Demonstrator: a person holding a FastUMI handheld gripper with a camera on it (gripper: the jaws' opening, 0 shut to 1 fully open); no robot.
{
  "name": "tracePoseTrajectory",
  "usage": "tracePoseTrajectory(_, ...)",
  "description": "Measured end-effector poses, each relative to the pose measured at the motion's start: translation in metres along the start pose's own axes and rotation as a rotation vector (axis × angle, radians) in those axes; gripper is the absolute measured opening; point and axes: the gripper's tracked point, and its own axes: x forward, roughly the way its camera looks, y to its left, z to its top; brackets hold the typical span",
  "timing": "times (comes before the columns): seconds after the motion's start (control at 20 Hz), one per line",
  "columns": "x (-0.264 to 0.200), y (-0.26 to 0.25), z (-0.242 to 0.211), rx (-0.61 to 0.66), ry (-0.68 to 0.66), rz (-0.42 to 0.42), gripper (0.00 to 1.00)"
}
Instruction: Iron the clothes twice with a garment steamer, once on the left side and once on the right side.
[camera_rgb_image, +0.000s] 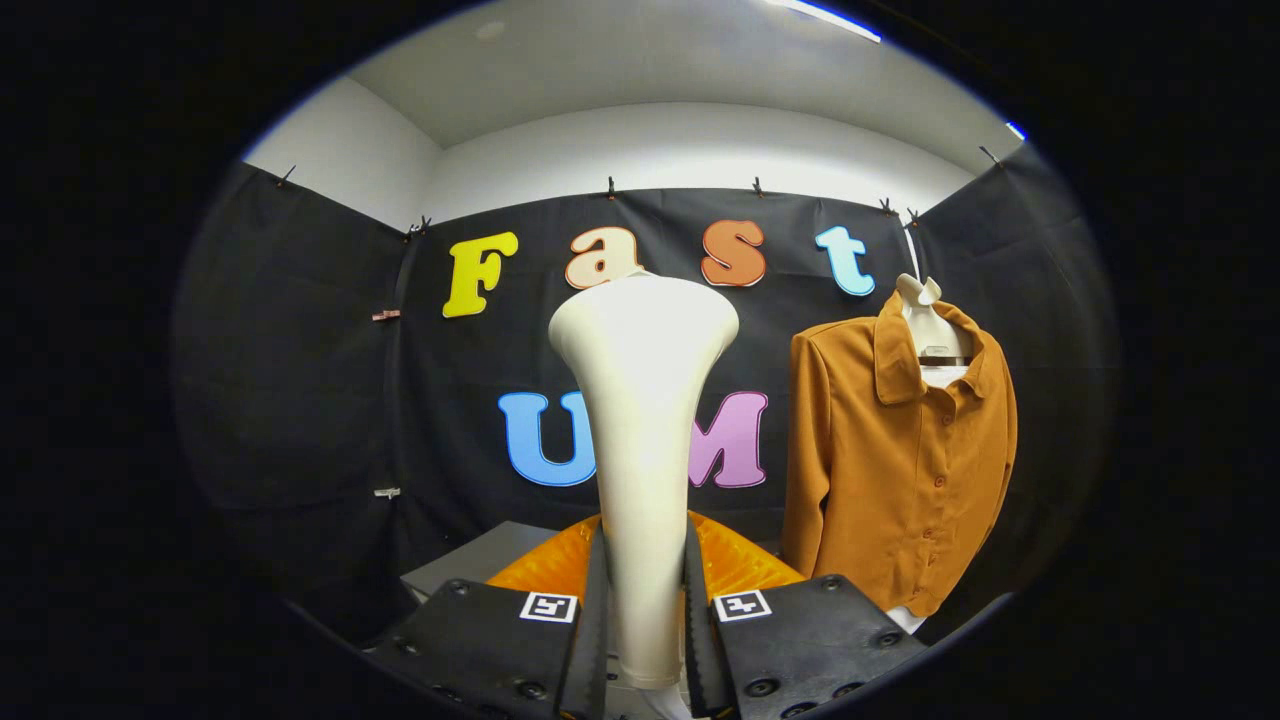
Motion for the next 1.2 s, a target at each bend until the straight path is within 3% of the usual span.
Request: tracePoseTrajectory(1.2,0.0044,0.0016,0.0046,-0.005,0.001,-0.004,0.35)
